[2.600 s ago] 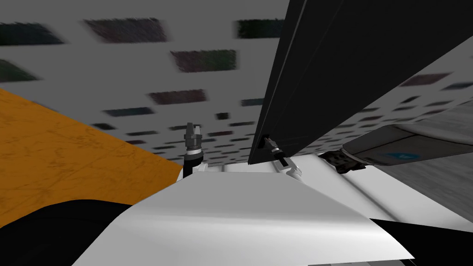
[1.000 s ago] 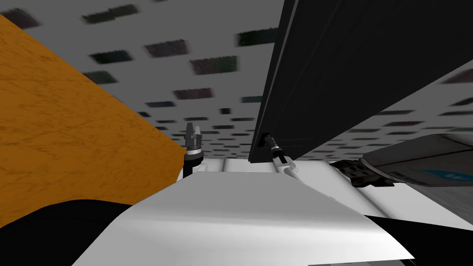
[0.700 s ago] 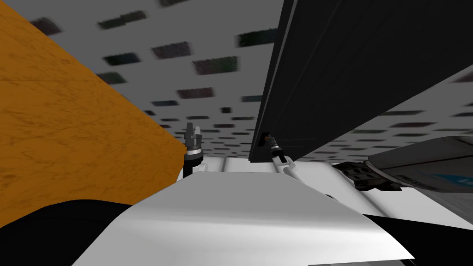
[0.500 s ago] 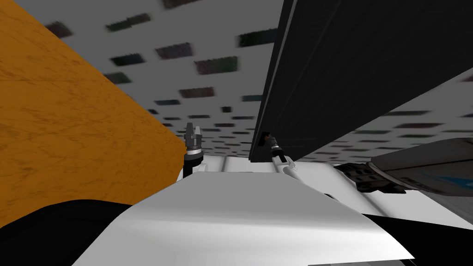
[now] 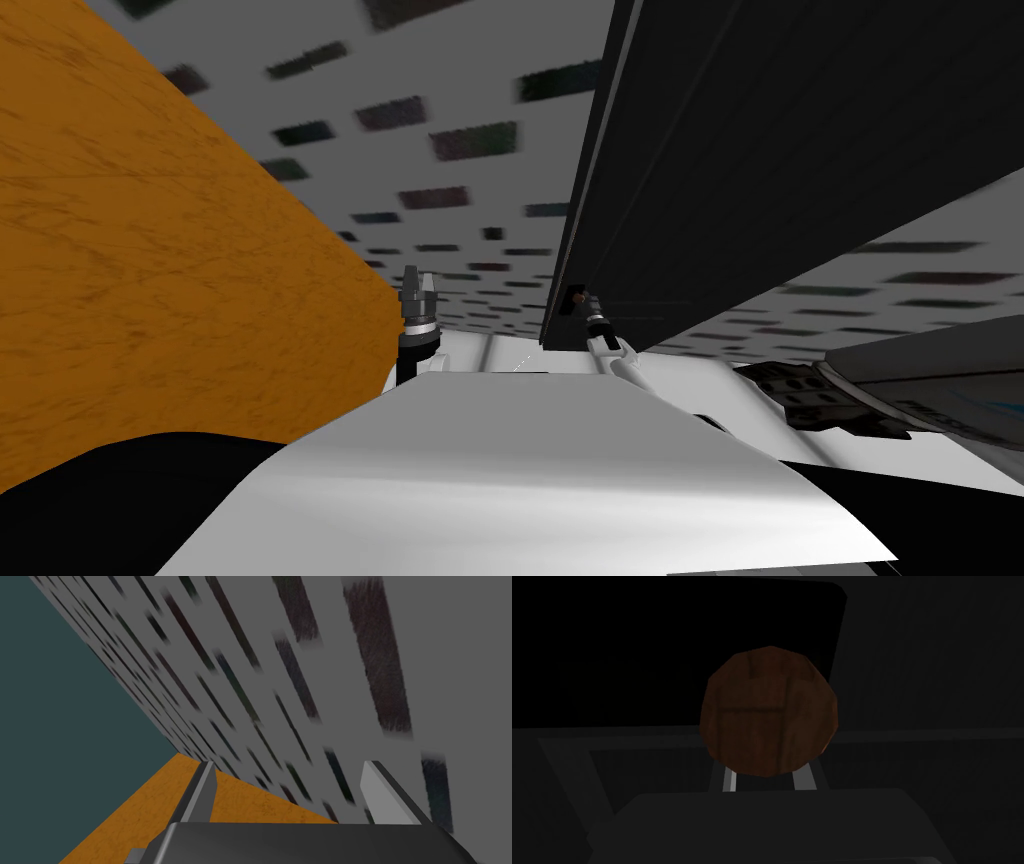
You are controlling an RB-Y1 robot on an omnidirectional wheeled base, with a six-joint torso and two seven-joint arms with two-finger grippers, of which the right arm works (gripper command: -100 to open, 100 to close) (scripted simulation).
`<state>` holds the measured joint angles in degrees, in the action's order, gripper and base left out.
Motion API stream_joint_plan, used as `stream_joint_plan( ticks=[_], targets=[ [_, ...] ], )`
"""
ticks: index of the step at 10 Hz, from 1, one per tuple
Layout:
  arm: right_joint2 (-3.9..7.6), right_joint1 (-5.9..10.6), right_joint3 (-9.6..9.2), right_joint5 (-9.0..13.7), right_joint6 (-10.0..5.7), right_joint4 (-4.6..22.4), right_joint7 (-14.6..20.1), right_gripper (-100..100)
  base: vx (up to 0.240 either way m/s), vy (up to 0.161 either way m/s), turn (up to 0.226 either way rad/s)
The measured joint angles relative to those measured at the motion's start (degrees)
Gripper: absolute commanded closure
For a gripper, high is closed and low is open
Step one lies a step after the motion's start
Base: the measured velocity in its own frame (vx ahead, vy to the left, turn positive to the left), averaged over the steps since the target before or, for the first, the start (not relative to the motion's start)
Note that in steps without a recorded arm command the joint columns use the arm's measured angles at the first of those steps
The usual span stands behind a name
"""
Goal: Pull the door open
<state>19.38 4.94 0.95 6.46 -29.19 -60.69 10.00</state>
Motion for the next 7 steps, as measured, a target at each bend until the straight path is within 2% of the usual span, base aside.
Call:
stream_joint_plan(
  ticks=[1,4,5,7],
  targets=[
    [-0.05,-0.37,-0.15,0.86,0.31,-0.64,1.27,100,-0.063,-0.03,0.052],
    [-0.12,0.3,-0.57,4.19,0.78,0.27,5.16,100,-0.063,-0.033,0.097],
    [-0.22,1.18,-0.75,5.94,0.66,1.49,6.77,100,-0.069,-0.031,0.079],
    [-0.24,1.63,-1.07,8.09,0.47,2.26,9.55,100,-0.072,-0.048,0.118]
  ],
)
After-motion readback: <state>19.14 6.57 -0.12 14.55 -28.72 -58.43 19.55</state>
